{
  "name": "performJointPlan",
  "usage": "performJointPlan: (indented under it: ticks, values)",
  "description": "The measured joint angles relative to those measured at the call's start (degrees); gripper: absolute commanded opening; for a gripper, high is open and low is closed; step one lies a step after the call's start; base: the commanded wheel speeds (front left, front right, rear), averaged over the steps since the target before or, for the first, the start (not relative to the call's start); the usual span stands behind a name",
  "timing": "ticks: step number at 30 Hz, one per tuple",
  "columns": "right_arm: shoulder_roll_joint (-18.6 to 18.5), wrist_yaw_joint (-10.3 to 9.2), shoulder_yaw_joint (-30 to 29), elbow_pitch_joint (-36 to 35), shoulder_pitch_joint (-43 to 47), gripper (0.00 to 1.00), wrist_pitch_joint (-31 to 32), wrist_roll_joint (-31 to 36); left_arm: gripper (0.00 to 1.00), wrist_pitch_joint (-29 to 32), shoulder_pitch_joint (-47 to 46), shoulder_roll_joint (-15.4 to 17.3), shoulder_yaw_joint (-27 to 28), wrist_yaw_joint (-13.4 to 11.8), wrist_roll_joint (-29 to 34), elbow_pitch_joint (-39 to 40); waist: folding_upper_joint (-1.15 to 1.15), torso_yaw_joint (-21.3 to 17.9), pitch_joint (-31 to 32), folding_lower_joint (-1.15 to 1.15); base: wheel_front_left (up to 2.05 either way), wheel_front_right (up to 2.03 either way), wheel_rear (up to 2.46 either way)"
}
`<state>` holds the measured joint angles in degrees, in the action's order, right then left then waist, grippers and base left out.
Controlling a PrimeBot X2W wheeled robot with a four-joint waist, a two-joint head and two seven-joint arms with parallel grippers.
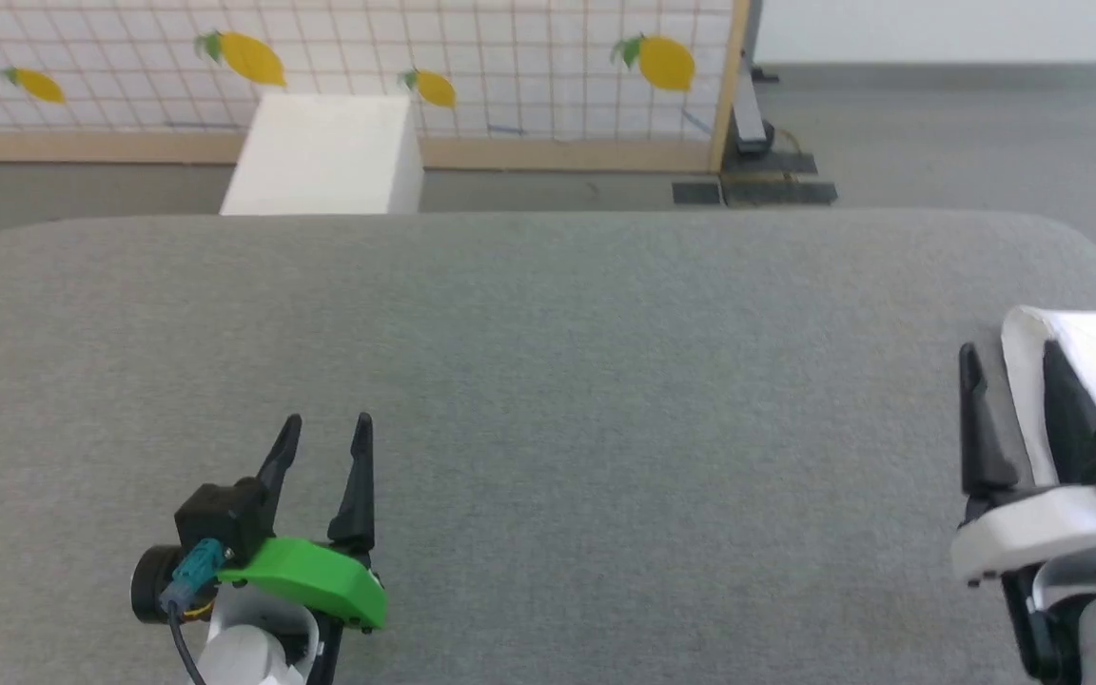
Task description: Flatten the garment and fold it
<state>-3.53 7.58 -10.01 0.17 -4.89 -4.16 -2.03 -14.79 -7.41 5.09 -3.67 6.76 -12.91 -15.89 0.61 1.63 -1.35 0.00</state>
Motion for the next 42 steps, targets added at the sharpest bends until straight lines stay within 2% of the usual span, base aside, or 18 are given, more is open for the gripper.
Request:
performJointPlan:
  ticks: [3, 10, 27, 28, 42]
  values:
    - [0.45, 0.0, 1.16, -0.19, 3.64, 1.0, -1.7, -0.21, 1.0, 0.01, 0.45, -0.16, -0.25, -0.01, -0.16, -0.25, 0.0, 1.78, 1.95, 0.0, 0.0, 0.0, 0.0]
    - [0.53, 0.0, 3.44, -0.41, 8.26, 1.0, -2.92, -3.11, 1.0, 0.01, 1.77, -0.52, -0.55, 0.0, 0.04, -0.46, 0.0, 3.1, 3.12, 0.0, 0.0, 0.0, 0.0]
    - [0.56, 0.0, 4.5, -0.94, 9.53, 1.0, -2.82, -4.93, 1.0, 0.01, 2.6, -1.08, -1.24, 0.25, -0.22, -1.32, 0.0, 3.03, 3.14, 0.0, 0.0, 0.0, 0.0]
    - [0.56, 0.0, 4.49, -0.92, 9.53, 0.0, -2.83, -5.0, 0.0, 0.04, 2.6, -1.08, -1.24, 0.25, -0.21, -1.34, 0.0, 3.03, 3.15, 0.0, 0.0, 0.0, 0.0]
    - [0.55, 0.0, 4.63, -0.93, 9.53, 0.0, -2.45, -4.99, 0.0, 0.68, 2.59, -1.07, -0.99, 0.16, 0.22, -0.67, 0.0, 2.74, 3.04, 0.0, 0.0, 0.0, 0.0]
